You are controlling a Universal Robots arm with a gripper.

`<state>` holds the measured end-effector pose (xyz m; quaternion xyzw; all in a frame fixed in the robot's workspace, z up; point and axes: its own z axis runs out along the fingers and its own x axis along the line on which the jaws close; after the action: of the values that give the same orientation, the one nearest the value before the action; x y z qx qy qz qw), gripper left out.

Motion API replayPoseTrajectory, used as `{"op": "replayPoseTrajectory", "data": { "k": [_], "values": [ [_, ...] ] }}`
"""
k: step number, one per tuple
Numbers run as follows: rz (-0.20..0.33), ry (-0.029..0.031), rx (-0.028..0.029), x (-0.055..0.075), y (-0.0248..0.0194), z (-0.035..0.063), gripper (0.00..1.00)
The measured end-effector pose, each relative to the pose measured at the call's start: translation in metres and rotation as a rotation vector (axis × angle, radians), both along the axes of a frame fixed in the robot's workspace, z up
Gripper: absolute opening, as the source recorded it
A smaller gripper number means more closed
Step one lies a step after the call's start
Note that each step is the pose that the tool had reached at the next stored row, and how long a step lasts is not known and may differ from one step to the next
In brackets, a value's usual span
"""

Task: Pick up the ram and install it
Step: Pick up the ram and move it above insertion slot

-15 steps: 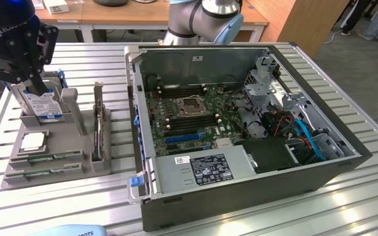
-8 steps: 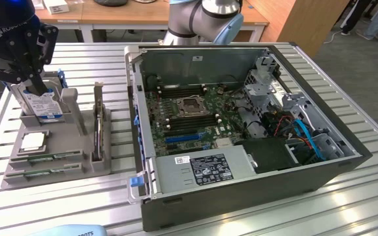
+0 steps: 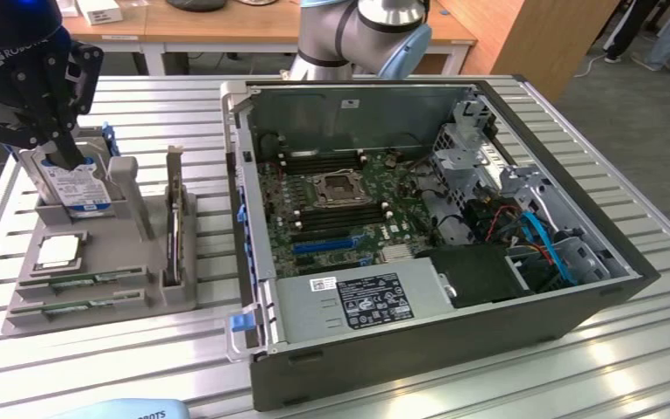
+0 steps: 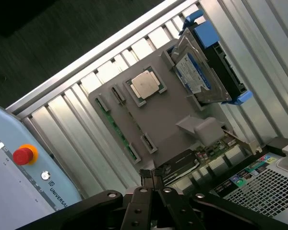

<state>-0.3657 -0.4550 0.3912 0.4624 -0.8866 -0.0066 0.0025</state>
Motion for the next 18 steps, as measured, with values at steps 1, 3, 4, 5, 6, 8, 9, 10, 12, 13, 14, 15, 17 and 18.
{"op": "replayPoseTrajectory", "data": {
  "k": [1,3,4,5,6,8,9,10,12,13,14,15,17,18],
  "values": [
    [0.003,0.0,0.0,0.0,0.0,0.0,0.1],
    [0.01,0.0,0.0,0.0,0.0,0.0,0.1],
    [0.015,0.0,0.0,0.0,0.0,0.0,0.1],
    [0.022,0.0,0.0,0.0,0.0,0.0,0.1],
    [0.032,0.0,0.0,0.0,0.0,0.0,0.1],
    [0.057,-0.0001,0.0001,0.0,0.0,0.0,0.1],
    [0.071,0.0,0.0001,0.0,0.0,0.0,0.1],
    [0.086,0.0,0.0,0.0,0.0,0.0,0.1],
    [0.116,-0.0001,0.0,0.0,0.0,0.0,0.1],
    [0.131,-0.0001,0.0,0.0,0.0,0.0,0.1],
    [0.147,0.0,0.0,0.0,0.0,0.0,0.1],
    [0.162,0.0,0.0,0.0,0.0,0.0,0.1],
    [0.195,-0.0001,0.0,0.0,0.0,-0.0001,0.1],
    [0.212,0.0,0.0001,0.0,0.0,-0.0001,0.1]
  ]
}}
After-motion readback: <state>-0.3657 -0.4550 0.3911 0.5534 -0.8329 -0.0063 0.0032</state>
